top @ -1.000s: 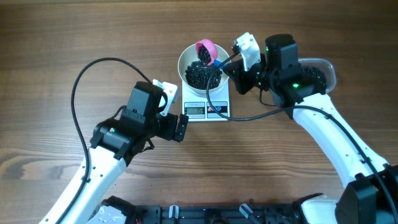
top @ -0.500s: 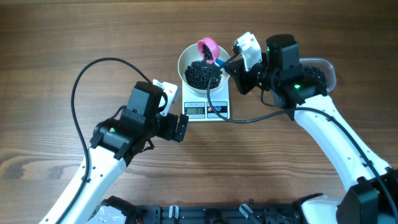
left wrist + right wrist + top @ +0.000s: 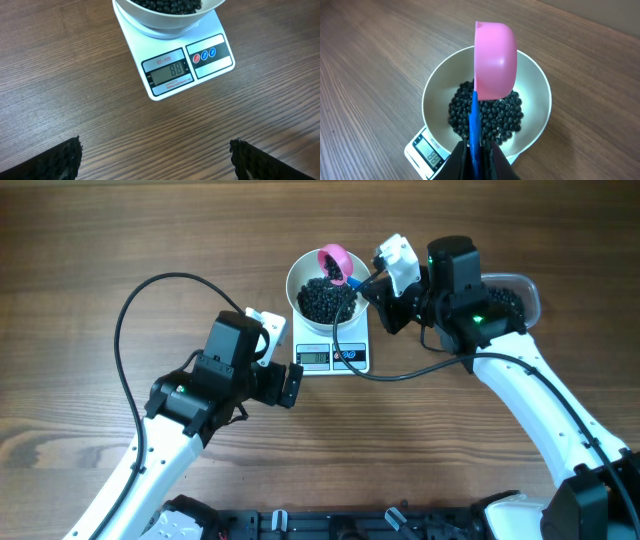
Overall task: Scoop item into bowl and weigh 150g on scale
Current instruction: 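Tip the pink scoop over the white bowl to pour beans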
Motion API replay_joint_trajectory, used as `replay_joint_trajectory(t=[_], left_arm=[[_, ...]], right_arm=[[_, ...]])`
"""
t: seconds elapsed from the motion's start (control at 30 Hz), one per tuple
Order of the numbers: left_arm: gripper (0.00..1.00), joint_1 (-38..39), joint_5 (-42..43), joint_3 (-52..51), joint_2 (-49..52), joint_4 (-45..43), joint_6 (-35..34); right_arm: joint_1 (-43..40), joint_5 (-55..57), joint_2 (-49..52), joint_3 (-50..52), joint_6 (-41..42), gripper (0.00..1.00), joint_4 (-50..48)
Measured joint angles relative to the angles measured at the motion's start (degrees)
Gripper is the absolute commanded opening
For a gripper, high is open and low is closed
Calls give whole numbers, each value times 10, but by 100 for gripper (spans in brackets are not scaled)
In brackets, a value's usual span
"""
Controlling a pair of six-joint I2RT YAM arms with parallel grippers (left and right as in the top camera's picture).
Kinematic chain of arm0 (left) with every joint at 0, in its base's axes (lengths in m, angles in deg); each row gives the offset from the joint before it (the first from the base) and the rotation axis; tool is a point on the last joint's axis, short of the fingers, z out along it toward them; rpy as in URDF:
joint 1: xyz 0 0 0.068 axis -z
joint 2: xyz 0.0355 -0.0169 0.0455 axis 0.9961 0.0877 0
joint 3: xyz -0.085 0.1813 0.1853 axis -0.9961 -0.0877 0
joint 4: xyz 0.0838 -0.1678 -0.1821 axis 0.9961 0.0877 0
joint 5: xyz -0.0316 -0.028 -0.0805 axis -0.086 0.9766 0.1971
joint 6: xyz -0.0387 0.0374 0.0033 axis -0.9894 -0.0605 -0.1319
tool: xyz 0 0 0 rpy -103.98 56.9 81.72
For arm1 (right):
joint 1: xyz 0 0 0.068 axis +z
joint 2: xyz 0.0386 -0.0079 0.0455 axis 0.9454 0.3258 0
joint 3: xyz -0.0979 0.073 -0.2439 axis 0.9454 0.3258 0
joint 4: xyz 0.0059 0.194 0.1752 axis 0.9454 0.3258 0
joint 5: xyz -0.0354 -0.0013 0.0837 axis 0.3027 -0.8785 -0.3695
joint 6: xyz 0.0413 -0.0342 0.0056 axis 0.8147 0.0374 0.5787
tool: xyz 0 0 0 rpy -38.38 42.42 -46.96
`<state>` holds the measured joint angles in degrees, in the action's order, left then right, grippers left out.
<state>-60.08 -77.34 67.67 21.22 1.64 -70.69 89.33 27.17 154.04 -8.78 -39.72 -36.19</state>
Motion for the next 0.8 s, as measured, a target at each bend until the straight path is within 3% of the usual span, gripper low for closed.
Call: replay_joint_trajectory(t=[0.8], left_arm=[[100,0,0,0,0,0,0]], right_arm=[[0,4,0,0,-62,4,37]])
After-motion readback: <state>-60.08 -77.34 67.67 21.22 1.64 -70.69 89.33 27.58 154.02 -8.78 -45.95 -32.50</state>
